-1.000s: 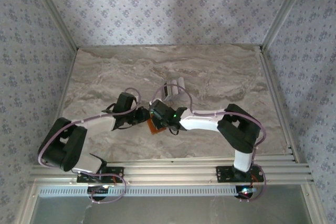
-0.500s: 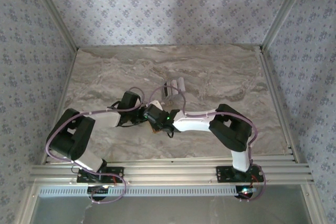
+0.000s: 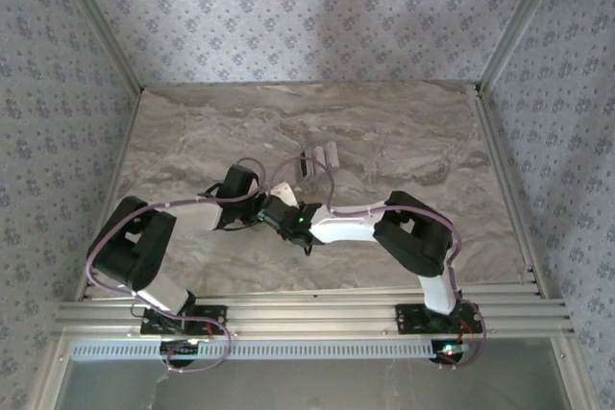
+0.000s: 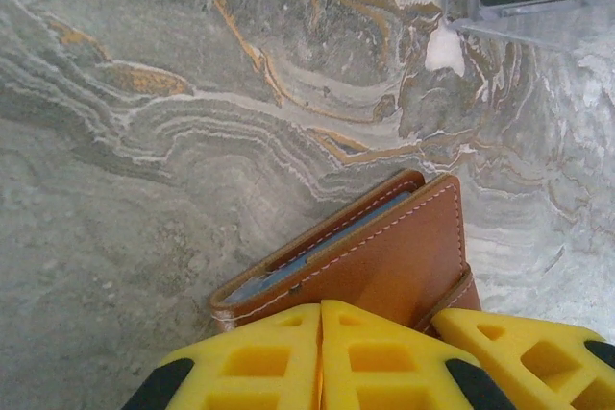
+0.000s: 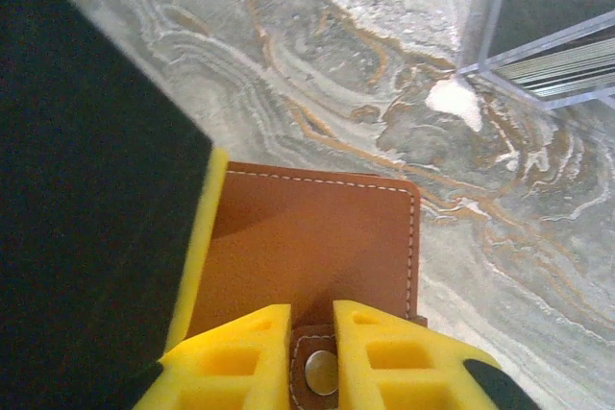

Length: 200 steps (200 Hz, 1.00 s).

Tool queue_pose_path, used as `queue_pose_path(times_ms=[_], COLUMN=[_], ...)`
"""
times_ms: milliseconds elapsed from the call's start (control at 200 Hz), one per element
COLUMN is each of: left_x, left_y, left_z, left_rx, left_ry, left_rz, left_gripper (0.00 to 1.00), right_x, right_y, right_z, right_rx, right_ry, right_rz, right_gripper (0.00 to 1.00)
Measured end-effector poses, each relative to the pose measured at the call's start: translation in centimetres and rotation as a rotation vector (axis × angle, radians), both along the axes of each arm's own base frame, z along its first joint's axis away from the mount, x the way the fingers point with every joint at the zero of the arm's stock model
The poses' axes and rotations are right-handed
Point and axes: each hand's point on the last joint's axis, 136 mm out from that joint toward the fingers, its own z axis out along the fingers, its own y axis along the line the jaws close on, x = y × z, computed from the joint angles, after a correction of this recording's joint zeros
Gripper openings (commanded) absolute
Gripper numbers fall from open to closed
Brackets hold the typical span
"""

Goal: Put the credit cards into the card holder
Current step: Open the button on the card holder.

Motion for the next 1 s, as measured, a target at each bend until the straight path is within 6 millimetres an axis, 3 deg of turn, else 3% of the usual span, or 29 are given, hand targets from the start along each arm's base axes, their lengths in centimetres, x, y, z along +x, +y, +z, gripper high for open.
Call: queue_pose_path(times_ms=[155, 590, 859, 999], left_x=[0.3, 0.2, 0.2, 0.3], left_y=[-0.2, -0.8, -0.8, -0.8], left_z=[0.0, 0.1, 0.1, 0.0], left_rx=[-0.002, 0.006, 0.009, 0.012], left_ry=[-0.009, -0.018, -0.018, -0.021], left_rz=[0.001, -0.014, -0.017, -0.024], left_gripper=[0.08, 0.08, 0.08, 0.09], right_x=[0.6, 0.5, 1.6, 1.3], right_y=[-0.2, -1.6, -7.1, -8.8], right_z=[0.2, 0.9, 0.3, -0.2], right_rx=[0.025, 0.098, 0.083, 0.123], right_ry=[-0.023, 0.008, 0.04, 0.078], right_rz=[-0.019, -0.024, -0.143, -0.198], right_gripper=[0.0, 0.0, 0.0, 0.0])
